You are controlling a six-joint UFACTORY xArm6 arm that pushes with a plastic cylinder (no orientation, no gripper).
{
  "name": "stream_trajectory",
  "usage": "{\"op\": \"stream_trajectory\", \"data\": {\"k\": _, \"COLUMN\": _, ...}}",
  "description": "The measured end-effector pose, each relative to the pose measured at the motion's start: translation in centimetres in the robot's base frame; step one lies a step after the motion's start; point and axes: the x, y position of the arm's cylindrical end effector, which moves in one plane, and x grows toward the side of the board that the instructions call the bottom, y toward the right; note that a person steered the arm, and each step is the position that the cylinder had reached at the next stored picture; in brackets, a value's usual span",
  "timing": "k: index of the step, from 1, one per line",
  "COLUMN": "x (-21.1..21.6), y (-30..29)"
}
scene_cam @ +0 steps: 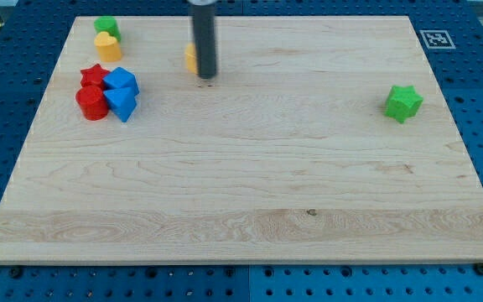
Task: Move the yellow hexagon right to the yellow heart
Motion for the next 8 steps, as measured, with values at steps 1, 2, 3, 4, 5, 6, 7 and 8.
{"op": "stream_trajectory", "data": {"k": 1, "x": -0.6, "y": -1.7}}
{"op": "stream_trajectory", "data": {"k": 2, "x": 0.0, "y": 2.7}}
{"op": "stream_trajectory", "data": {"k": 3, "x": 0.2, "y": 7.6}}
{"op": "stream_trajectory", "data": {"k": 4, "x": -2.0, "y": 7.4}}
{"op": "stream_trajectory", "data": {"k": 5, "x": -3.1, "y": 3.1}}
{"op": "stream_trajectory", "data": {"k": 6, "x": -3.1, "y": -2.4}}
{"op": "stream_trajectory", "data": {"k": 7, "x": -3.1, "y": -5.1}}
{"op": "stream_trajectory", "data": {"k": 8, "x": -3.2, "y": -3.0}}
